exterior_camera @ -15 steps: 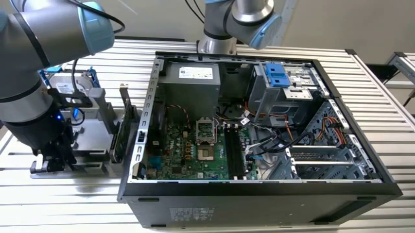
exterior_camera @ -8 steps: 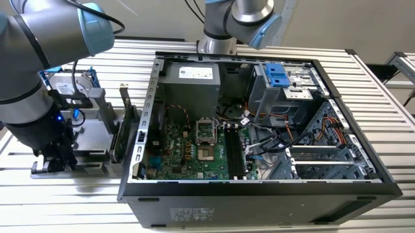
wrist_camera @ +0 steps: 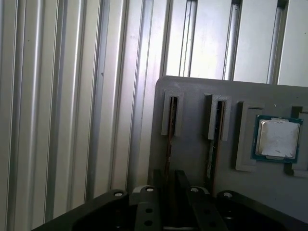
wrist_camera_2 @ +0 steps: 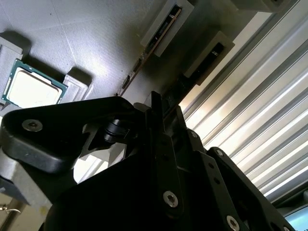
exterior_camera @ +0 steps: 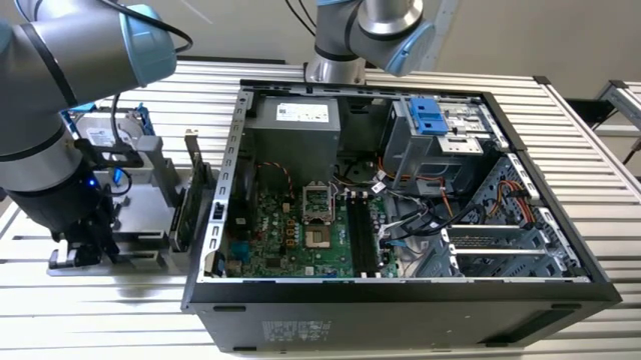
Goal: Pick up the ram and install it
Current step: 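Pick up the ram and move it above insertion slot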
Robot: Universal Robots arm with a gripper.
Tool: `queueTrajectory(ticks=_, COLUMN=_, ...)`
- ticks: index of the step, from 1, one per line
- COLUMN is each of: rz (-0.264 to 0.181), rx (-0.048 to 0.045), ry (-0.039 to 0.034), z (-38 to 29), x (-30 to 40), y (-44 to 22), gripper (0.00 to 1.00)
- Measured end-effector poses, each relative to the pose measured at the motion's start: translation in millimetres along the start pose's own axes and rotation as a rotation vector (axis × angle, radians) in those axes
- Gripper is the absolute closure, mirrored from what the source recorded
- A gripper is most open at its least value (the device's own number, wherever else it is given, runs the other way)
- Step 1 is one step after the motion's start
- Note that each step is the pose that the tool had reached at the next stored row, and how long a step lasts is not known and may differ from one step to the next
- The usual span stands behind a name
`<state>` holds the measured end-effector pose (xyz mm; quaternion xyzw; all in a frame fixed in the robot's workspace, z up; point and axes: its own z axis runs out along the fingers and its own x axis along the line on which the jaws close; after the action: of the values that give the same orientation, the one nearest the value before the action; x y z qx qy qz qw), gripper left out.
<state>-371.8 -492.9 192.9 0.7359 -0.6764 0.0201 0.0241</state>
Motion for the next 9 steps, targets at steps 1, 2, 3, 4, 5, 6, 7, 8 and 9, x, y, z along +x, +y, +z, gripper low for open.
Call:
queueTrajectory(ticks=1, rz=0.0, rx=0.0, ry=0.0001, z=0.0, x=0.0, y=0.0, gripper=1.0)
queueTrajectory(ticks=2, rz=0.0, rx=0.0, ry=0.0, z=0.0, x=0.0, y=0.0, gripper=1.0)
queueTrajectory(ticks=3, rz=0.0, rx=-0.0001, ry=-0.0001, z=0.0, x=0.0, y=0.0, gripper=1.0)
queueTrajectory(ticks=4, rz=0.0, rx=-0.0001, ry=-0.0001, z=-0.1, x=0.0, y=0.0, gripper=1.0)
queueTrajectory(ticks=5, rz=0.0, rx=0.0, ry=-0.0001, z=0.0, x=0.0, y=0.0, gripper=1.0)
queueTrajectory(ticks=6, rz=0.0, rx=0.0, ry=-0.0001, z=0.0, x=0.0, y=0.0, gripper=1.0)
queueTrajectory(ticks=7, rz=0.0, rx=0.0, ry=-0.0001, z=0.0, x=0.0, y=0.0, gripper=1.0)
queueTrajectory(ticks=8, rz=0.0, rx=0.0, ry=-0.0001, z=0.0, x=0.0, y=0.0, gripper=1.0)
queueTrajectory(ticks=9, rz=0.0, rx=0.0001, ry=-0.0005, z=0.0, x=0.0, y=0.0, gripper=1.0)
